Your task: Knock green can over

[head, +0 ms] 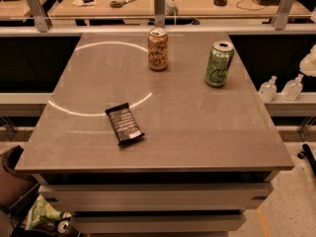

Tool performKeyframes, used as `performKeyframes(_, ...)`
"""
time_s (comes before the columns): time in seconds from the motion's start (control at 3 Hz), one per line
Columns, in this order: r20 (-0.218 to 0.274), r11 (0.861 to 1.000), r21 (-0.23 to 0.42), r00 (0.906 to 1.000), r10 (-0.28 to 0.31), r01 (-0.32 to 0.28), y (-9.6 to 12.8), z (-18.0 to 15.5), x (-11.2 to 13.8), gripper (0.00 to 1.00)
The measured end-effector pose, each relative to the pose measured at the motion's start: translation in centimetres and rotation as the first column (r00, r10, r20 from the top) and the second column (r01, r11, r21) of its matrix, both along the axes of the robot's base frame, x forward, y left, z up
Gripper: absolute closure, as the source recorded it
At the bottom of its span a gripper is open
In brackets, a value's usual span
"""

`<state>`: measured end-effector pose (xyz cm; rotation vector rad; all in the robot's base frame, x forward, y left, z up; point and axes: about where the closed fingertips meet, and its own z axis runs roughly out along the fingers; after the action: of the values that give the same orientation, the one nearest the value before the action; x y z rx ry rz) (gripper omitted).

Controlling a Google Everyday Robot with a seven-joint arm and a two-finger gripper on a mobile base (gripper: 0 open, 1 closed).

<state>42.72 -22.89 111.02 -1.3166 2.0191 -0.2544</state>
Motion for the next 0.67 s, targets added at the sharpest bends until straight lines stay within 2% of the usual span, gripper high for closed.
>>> performKeyframes(0.67,0.01,1.0,-0.009,0.9998,-0.017,0.017,0.07,0.43,0.45,0.0)
